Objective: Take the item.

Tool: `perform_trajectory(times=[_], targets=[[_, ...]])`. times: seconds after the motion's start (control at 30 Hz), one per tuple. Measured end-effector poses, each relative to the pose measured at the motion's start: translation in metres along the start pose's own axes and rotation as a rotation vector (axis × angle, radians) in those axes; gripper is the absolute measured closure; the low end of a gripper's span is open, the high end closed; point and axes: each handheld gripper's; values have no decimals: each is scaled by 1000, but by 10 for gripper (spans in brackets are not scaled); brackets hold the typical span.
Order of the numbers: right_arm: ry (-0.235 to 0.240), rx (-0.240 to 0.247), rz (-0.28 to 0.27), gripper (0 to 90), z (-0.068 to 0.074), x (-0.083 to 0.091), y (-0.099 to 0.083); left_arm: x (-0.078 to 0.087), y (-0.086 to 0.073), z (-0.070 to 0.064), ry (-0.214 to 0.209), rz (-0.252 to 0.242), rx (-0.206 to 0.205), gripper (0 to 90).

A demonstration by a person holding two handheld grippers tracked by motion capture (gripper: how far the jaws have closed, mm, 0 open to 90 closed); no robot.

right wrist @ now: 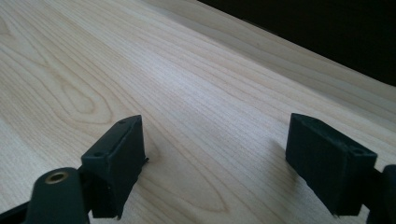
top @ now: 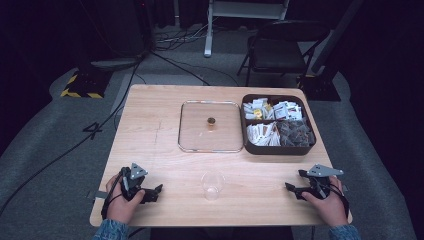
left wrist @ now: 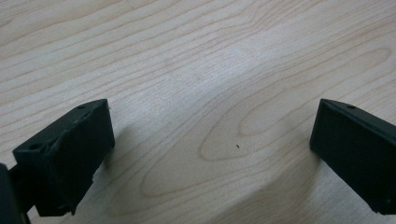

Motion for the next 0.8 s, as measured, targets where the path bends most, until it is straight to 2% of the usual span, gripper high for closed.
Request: perform_trajectory(times=[0.33, 0.57, 0.67, 0.7, 0.8], targets=[[0, 1, 0, 200, 0, 0, 0, -3, 2, 3, -17, -2, -21, 0], [3, 1, 0, 202, 0, 0, 0, -3, 3, 3, -17, -4, -16, 0], [1, -1, -3, 224, -1, 0, 0, -3, 3, 3, -18, -4, -18, 0], [-7, -6, -10, 290, -3, 2, -1, -3, 3, 3, -18, -4, -18, 0], [-8, -15, -15, 321, -5, 3, -1, -4, 3, 3, -20, -2, -17, 0]])
Point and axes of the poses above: each handheld gripper's, and its own axes: x roughly backward along the jaws, y roughly out of its top, z roughly to its left, and after that the axes turned 9 degrees about -z, right-handed
